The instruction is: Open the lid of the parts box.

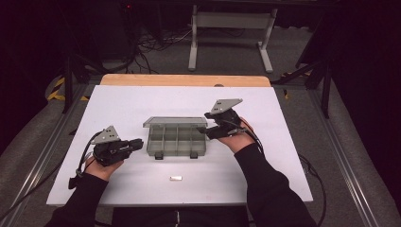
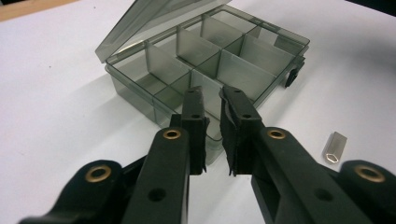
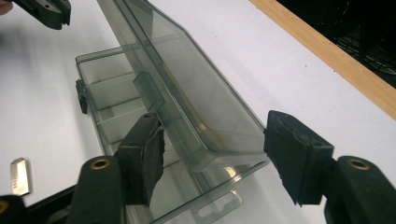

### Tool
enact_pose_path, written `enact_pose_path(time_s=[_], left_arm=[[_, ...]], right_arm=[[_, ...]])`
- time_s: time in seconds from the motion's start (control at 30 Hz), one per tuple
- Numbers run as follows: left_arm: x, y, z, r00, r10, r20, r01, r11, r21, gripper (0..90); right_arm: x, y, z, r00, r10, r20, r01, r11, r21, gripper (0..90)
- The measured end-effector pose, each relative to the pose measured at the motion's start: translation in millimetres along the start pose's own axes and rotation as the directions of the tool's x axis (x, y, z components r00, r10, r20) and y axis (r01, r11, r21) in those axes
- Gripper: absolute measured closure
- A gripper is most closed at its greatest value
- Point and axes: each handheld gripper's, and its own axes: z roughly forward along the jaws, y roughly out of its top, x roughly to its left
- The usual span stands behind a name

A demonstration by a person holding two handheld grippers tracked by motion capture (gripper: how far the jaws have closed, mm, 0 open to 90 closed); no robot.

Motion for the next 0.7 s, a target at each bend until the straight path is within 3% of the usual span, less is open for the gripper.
enact_pose_path(time_s=[0.4, 0.7], left_arm=[[1.9, -8.4, -10.7, 0.9997, -0.01, -0.022, 0.009, 0.9986, -0.051, 58.0], [1.5, -14.7, -15.5, 0.9988, -0.002, -0.049, -0.003, 0.9963, -0.085, 39.2]], right_arm=[[-16.3, 18.0, 5.3, 1.0, -0.003, 0.0, 0.003, 1.0, 0.0, 46.8], [-30.4, 27.8, 8.9, 0.9995, 0.012, 0.03, -0.012, 1.0, -0.019, 54.4]])
